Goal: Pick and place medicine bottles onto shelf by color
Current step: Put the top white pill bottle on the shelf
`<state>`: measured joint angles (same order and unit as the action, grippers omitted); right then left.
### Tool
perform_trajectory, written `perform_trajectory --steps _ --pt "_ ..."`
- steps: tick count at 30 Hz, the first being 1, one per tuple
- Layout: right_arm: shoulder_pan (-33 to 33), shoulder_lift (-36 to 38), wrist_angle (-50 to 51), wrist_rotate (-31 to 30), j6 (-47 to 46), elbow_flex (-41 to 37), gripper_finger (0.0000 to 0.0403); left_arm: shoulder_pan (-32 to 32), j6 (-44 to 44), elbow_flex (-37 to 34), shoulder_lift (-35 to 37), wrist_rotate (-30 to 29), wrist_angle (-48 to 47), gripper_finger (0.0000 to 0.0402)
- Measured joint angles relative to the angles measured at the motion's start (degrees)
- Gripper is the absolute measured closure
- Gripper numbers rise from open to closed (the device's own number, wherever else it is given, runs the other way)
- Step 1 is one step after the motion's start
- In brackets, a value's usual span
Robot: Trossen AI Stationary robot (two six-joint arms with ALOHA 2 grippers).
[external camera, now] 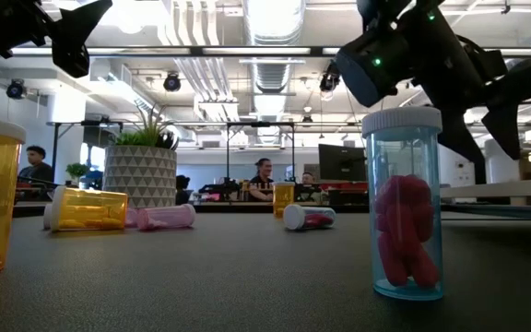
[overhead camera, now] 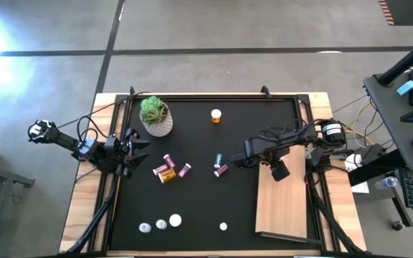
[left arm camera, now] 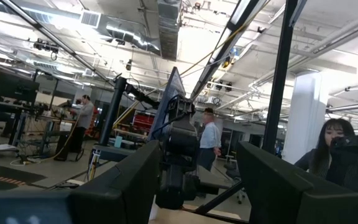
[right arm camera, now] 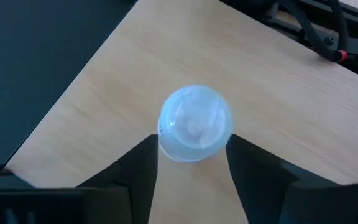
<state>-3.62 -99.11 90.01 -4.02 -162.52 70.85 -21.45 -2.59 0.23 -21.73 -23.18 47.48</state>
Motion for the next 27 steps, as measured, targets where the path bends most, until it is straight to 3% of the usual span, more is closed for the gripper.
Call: perform_trajectory --steps 12,27 --pt "0.0 0.75 0.28 1.54 -3.7 -3.08 0.0253 0.0 0.0 0.0 0.01 0.0 0.0 0.0202" --pt "1.32 8.68 -0.13 3.2 -11.62 -11.87 0.0253 0.0 0.0 0.0 -0.01 0.0 0.0 0.0202"
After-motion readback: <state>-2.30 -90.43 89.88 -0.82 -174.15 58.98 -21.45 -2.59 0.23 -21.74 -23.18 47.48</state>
